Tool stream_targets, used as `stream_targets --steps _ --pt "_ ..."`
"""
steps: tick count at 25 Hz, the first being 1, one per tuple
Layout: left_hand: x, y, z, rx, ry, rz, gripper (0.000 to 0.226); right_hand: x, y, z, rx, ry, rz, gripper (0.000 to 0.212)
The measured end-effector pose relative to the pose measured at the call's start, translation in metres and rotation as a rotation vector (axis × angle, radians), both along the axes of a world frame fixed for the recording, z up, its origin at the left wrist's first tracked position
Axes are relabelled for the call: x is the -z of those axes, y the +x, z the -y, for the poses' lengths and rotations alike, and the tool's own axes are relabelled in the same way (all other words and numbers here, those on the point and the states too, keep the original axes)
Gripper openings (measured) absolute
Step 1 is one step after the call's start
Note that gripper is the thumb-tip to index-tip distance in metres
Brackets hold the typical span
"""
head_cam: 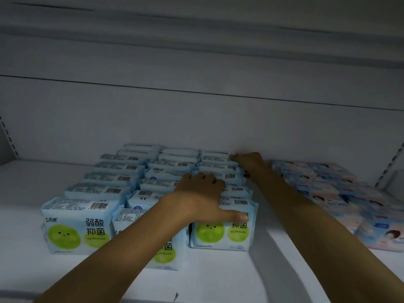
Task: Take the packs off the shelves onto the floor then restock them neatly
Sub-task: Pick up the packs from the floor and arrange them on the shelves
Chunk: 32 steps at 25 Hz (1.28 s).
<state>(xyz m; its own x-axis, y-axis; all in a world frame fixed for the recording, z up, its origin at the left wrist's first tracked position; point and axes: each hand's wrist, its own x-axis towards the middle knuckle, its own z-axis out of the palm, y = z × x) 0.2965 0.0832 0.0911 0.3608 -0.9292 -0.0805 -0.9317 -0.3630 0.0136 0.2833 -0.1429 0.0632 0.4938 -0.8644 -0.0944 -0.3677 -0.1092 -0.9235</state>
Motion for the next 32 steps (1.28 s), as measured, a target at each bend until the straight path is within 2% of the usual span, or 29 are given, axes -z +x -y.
stream_targets --steps 2,3,6,7,9,11,13,15,17,18,20,22,24,25,26,27,29,32 --pt "-0.005 0.001 -0.001 -0.008 0.007 -0.019 0.097 -0.004 0.002 -0.004 -0.007 -0.198 0.009 0.022" --pt "-0.009 0.003 -0.001 -0.017 0.016 -0.035 0.094 -0.008 0.0 -0.006 0.01 -0.296 0.055 0.024" --pt "-0.019 0.007 0.003 -0.023 0.01 -0.08 0.083 -0.037 -0.01 -0.009 0.087 -0.451 0.356 0.034" --pt "-0.022 0.009 0.005 -0.016 -0.059 -0.101 0.079 -0.052 -0.014 -0.007 0.105 -0.45 0.428 0.036" --pt "-0.027 0.017 0.007 0.003 -0.404 -0.127 0.075 -0.079 -0.019 -0.002 0.108 -0.301 0.499 0.031" --pt "-0.033 0.027 0.011 0.039 -0.789 -0.003 0.088 -0.099 -0.031 -0.007 0.0 0.013 0.426 0.027" --pt "-0.041 0.038 0.019 0.085 -0.855 0.187 0.1 -0.106 -0.044 -0.018 -0.147 0.225 0.306 0.027" --pt "-0.045 0.044 0.027 0.147 -0.873 0.238 0.081 -0.104 -0.051 -0.022 -0.258 0.208 0.179 0.031" --pt "-0.047 0.05 0.031 0.13 -0.94 0.111 0.054 -0.099 -0.056 -0.023 -0.266 0.072 0.108 0.036" --pt "-0.048 0.055 0.033 0.107 -0.954 0.001 0.047 -0.097 -0.058 -0.021 -0.248 -0.018 0.142 0.038" --pt "-0.05 0.059 0.037 0.079 -0.951 -0.112 0.042 -0.096 -0.062 -0.02 -0.319 -0.166 0.294 0.034" --pt "-0.049 0.059 0.048 0.048 -0.949 -0.171 0.058 -0.092 -0.063 -0.02 -0.433 -0.347 0.358 0.02" --pt "-0.039 0.055 0.066 -0.095 -0.86 -0.4 0.099 -0.082 -0.057 -0.01 -0.302 -0.459 0.399 0.01" --pt "-0.026 0.051 0.078 -0.162 -0.774 -0.5 0.113 -0.076 -0.054 -0.005 -0.185 -0.468 0.434 0.013" --pt "-0.01 0.045 0.087 -0.18 -0.653 -0.52 0.117 -0.07 -0.05 0.0 -0.094 -0.461 0.459 0.015" --pt "0.004 0.041 0.094 -0.171 -0.489 -0.455 0.112 -0.062 -0.046 0.003 -0.054 -0.452 0.469 0.016" --pt "0.022 0.034 0.099 -0.15 -0.173 -0.213 0.092 -0.047 -0.036 0.006 -0.038 -0.463 0.463 0.016" --pt "0.012 0.021 0.092 -0.157 -0.078 -0.065 0.079 -0.022 -0.019 0.014 -0.008 -0.605 0.303 0.015"
